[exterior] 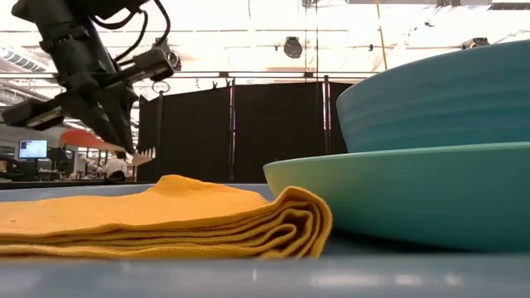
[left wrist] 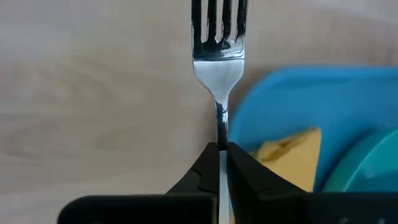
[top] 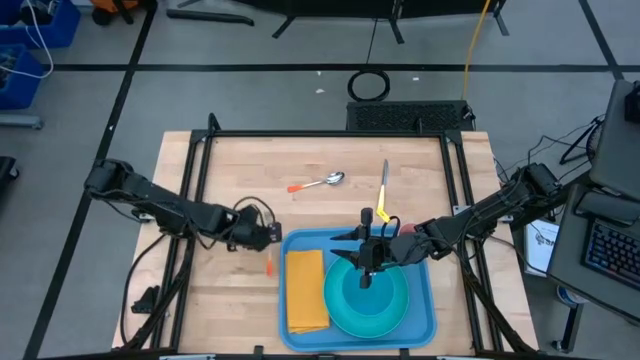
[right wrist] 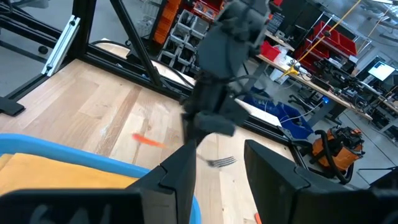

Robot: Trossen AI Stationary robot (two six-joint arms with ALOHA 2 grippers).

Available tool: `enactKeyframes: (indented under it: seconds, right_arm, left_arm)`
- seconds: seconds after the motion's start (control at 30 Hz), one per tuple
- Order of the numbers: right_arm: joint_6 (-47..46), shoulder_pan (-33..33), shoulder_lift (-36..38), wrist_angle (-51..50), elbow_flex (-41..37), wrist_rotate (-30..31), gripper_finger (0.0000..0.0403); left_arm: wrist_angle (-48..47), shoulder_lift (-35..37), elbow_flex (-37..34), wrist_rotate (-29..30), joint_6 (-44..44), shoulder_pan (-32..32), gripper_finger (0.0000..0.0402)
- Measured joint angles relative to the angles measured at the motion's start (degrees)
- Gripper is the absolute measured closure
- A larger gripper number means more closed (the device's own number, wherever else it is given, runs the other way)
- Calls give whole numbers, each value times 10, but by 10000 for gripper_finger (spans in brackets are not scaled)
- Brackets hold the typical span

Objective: Set up tray
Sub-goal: Put the orange fork on the orange table napkin

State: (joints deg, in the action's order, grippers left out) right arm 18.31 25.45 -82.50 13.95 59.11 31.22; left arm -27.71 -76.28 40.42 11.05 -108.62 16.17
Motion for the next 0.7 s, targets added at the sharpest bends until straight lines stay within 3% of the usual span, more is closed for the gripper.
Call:
enactKeyframes:
  seconds: [0.27, 0.43, 0.7]
  right_arm:
    - [0, 0, 0, 4, 0, 0, 277]
    - [0, 0, 0, 4, 0, 0, 277]
    - [0, 0, 0, 4, 0, 0, 277]
  left_arm:
    - [34, -101, 75, 1, 18, 34, 391]
    - [-30, -134, 152, 17, 34, 53, 391]
    - [-44, -167, 191, 39, -46, 103, 391]
